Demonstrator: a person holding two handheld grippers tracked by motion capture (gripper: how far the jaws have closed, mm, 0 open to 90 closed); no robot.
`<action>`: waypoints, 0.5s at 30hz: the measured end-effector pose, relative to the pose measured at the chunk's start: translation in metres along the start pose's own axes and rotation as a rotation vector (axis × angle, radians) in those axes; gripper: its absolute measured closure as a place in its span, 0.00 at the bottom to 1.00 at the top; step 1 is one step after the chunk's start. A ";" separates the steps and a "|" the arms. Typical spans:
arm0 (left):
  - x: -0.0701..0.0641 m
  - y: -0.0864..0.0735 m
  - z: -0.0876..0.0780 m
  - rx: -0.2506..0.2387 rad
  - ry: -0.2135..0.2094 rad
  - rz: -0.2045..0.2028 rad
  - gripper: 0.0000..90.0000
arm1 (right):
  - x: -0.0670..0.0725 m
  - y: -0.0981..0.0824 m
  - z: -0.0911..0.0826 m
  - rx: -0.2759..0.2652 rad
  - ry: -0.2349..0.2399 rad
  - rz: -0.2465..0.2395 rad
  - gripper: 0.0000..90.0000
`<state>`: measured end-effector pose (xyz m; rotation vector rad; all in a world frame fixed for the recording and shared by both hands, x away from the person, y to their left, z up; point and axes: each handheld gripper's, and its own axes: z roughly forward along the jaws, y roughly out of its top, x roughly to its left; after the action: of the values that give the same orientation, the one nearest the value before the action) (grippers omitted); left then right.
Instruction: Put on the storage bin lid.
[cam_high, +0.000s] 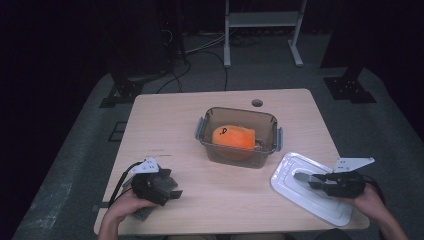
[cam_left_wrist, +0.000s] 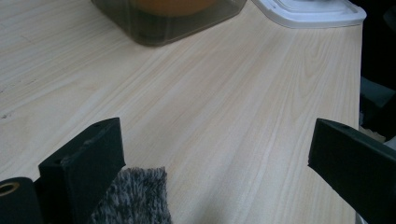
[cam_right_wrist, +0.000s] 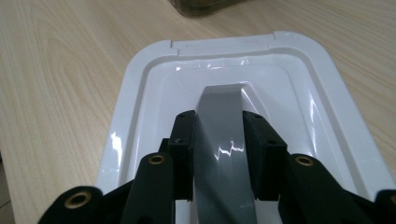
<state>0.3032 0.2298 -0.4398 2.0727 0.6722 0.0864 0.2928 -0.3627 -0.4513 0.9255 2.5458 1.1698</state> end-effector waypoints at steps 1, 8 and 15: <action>0.000 0.000 0.000 0.000 0.000 -0.001 0.03 | 0.000 0.000 0.000 0.001 0.002 0.000 0.73; 0.000 0.000 0.001 0.003 -0.001 -0.002 0.03 | -0.002 0.002 -0.003 -0.002 0.004 0.002 0.73; 0.000 0.000 0.000 0.006 0.001 0.001 0.03 | -0.002 0.010 -0.011 -0.014 0.002 -0.008 0.73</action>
<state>0.3032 0.2297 -0.4405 2.0787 0.6731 0.0862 0.2942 -0.3662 -0.4366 0.9105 2.5370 1.1848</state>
